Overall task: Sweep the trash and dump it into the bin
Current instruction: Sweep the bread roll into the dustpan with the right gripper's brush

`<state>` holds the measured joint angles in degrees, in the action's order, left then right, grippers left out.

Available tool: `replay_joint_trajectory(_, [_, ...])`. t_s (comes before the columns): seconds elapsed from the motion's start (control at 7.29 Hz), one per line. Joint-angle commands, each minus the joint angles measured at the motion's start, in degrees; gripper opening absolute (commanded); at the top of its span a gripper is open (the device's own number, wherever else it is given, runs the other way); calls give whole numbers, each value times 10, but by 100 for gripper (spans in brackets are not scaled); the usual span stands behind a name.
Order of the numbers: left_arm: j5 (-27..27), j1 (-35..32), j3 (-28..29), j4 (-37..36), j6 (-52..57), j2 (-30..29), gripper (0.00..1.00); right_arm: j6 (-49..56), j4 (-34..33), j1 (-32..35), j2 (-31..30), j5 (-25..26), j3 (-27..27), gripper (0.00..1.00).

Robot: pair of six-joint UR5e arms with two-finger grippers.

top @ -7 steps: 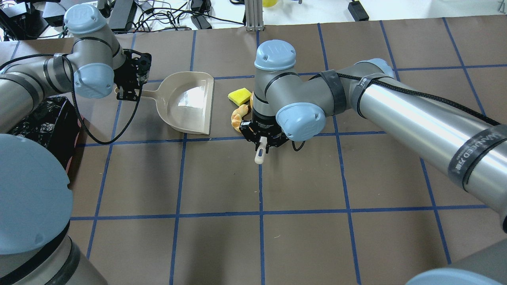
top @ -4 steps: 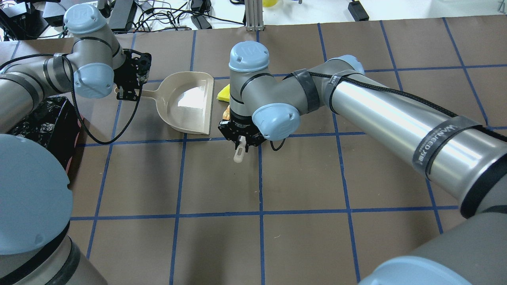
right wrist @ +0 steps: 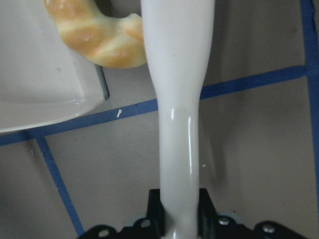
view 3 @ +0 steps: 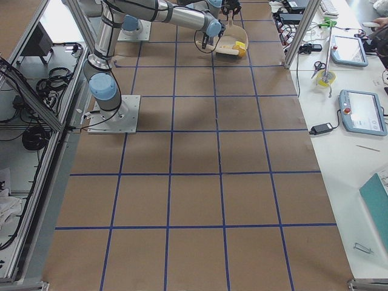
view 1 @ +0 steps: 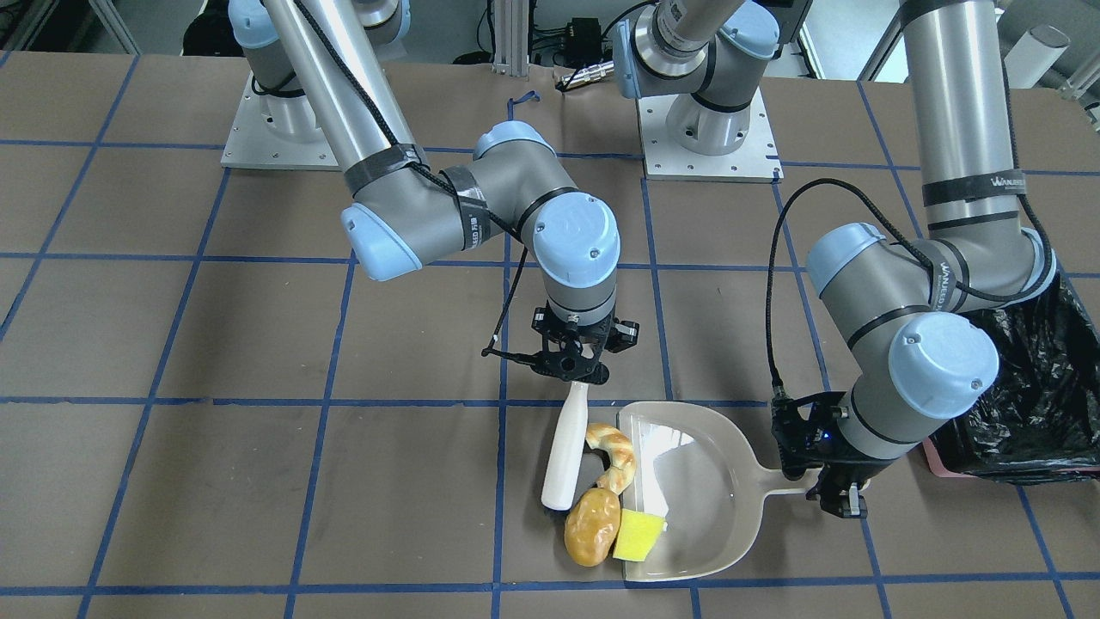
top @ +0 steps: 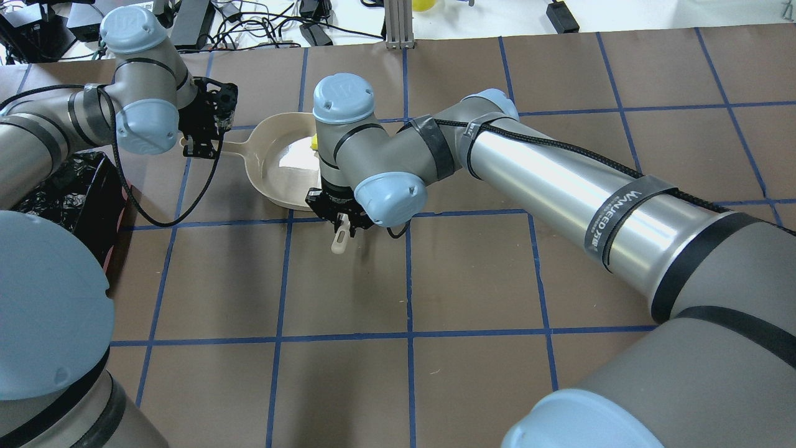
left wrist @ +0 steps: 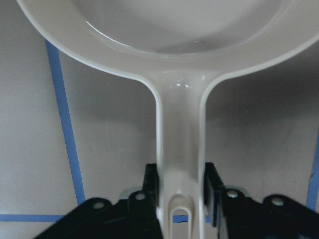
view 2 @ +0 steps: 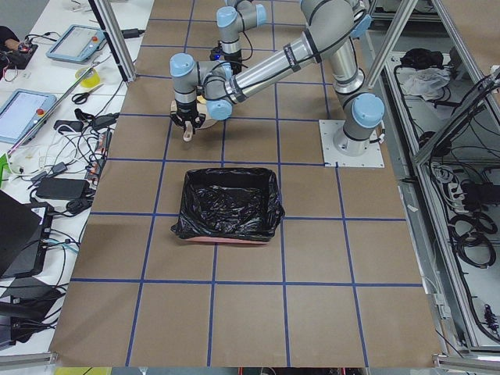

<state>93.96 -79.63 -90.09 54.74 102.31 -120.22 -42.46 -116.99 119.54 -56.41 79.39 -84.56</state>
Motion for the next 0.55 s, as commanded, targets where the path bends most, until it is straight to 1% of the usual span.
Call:
replay_joint_trajectory(0.0, [0, 0, 0, 0, 0, 1, 0, -7, -5, 24, 24, 0, 36, 0])
replay_joint_trajectory(0.27, [-1, 0, 0, -1, -2, 2, 0, -23, -12, 52, 59, 0, 85, 0])
replay_joint_trajectory(0.41, [-1, 0, 0, -1, -2, 2, 0, -25, -12, 58, 65, 0, 98, 0])
